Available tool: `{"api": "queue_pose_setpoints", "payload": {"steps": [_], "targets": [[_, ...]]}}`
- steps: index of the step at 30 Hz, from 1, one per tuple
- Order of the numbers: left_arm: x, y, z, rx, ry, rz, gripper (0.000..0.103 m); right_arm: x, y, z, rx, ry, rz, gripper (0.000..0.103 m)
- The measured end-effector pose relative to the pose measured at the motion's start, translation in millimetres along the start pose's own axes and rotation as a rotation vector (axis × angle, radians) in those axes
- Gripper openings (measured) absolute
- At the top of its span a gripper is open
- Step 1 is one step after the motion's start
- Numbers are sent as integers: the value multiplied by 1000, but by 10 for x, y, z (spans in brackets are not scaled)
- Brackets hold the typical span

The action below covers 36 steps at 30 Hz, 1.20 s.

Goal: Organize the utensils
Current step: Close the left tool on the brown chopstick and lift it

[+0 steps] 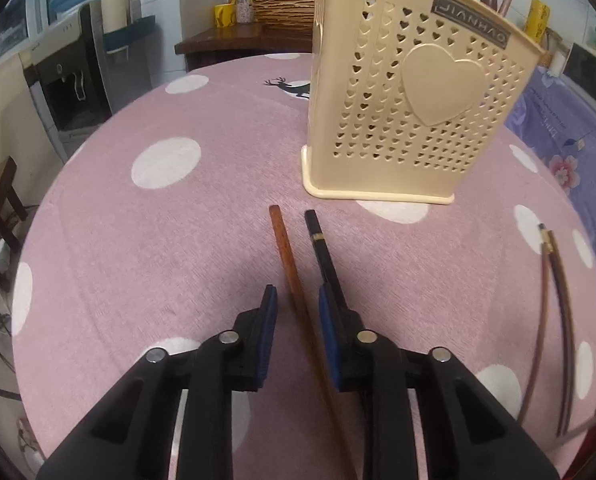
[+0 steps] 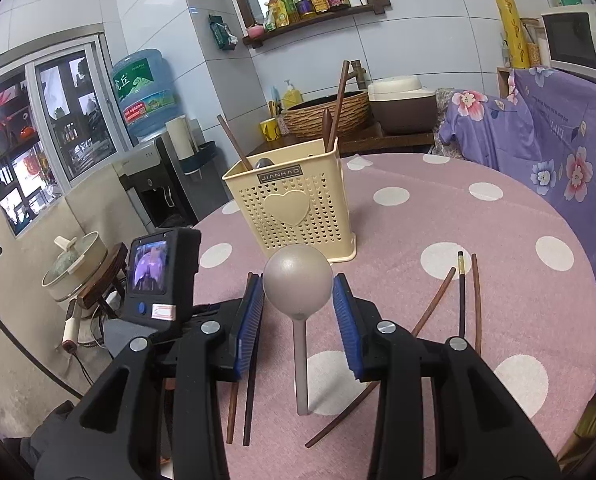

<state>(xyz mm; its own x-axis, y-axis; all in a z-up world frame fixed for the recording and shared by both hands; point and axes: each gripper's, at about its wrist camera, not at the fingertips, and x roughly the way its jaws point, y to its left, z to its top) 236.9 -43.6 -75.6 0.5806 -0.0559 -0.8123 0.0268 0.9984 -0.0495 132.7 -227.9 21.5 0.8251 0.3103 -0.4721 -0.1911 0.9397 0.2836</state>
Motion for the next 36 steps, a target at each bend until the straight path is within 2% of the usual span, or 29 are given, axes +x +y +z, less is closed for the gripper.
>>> {"api": "queue_pose_setpoints", "payload": {"steps": [3, 11, 19, 21, 25, 29, 32, 36], "targets": [[56, 6, 76, 0, 1, 25, 11, 0, 1, -1, -1, 0, 1, 37], [167, -27, 220, 5, -12, 64, 10, 25, 18, 1, 0, 1, -8, 37], [99, 71, 240, -51, -39, 24, 8, 37, 11, -3, 3, 5, -23, 37], [5, 97, 243, -61, -65, 2, 8, 43, 7, -4, 3, 5, -23, 37], [-322, 194, 234, -98, -128, -94, 8, 53, -2, 3, 2, 4, -16, 37], [-852, 347, 191, -109, -249, -185, 8, 47, -17, 35, 0, -5, -4, 37], [-1199, 466, 141, -100, -333, -219, 8, 39, -11, 73, -6, -13, -4, 37], [-1470, 574, 48, -92, -394, -245, 8, 37, 13, 102, -16, -16, -13, 37]]}}
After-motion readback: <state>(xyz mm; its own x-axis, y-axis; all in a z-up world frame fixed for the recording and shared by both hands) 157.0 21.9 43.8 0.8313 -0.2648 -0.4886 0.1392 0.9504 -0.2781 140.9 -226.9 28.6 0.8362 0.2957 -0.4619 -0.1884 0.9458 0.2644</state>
